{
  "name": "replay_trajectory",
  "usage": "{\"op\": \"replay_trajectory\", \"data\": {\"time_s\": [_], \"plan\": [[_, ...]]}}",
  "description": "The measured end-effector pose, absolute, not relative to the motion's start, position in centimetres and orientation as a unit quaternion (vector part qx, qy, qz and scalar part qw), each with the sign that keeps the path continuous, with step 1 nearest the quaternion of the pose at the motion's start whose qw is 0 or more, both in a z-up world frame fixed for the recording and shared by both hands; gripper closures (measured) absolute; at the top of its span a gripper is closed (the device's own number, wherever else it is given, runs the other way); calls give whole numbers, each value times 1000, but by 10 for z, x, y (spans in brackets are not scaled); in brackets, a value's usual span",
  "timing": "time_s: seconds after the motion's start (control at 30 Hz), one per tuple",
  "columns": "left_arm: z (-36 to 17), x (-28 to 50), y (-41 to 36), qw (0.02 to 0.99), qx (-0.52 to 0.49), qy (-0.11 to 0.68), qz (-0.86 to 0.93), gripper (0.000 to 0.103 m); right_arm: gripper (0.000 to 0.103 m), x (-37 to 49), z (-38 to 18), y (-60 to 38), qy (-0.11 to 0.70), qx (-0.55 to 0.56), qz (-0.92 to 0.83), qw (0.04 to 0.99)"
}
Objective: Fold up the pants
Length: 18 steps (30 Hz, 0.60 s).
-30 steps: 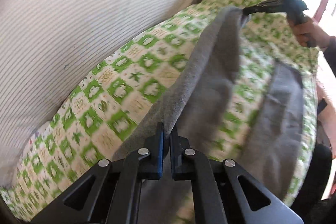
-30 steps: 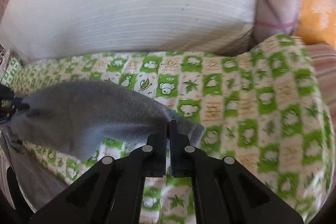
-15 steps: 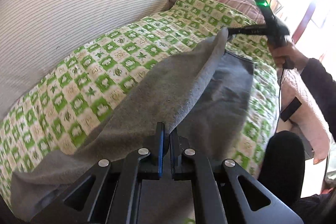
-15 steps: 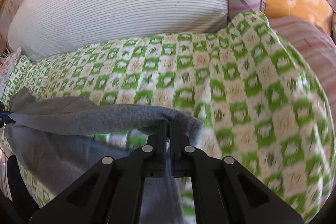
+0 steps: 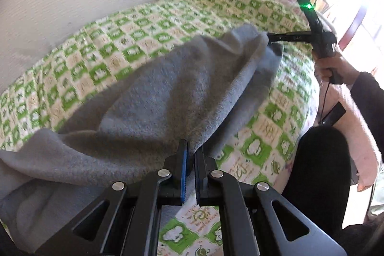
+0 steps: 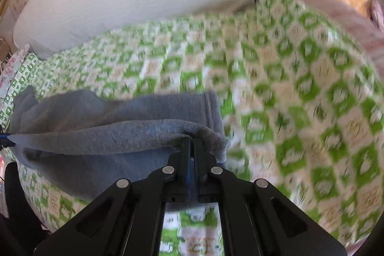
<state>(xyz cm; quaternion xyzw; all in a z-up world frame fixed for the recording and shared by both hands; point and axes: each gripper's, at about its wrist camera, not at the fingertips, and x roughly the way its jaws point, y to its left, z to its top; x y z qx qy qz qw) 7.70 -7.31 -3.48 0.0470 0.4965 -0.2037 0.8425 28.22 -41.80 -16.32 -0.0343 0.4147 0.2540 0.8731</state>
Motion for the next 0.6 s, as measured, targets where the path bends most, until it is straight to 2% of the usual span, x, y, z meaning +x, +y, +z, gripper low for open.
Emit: {"op": "replay_trajectory", "data": {"time_s": [0.1,0.17,0.23,0.27,0.3,0.37,0.6], "plan": [[-56,79,-73,832,44,515,-200,99,97,277,-174,-419,436,-33,240,866],[-62,80,-67,829,33,523,-197,94,92,268,-169,-418,436,-23,238,868],[-60,79,-60,827,20,526,-198,85,81,254,-159,-416,421,-15,244,873],[-58,76,-56,828,17,525,-195,81,68,247,-153,-414,413,-12,247,876],[-54,73,-52,832,18,521,-192,72,50,240,-146,-411,404,-8,254,879],[-44,65,-41,841,23,508,-183,68,39,226,-132,-403,382,2,274,883],[-18,47,16,863,28,483,-144,66,39,199,-101,-325,358,3,357,862]]}}
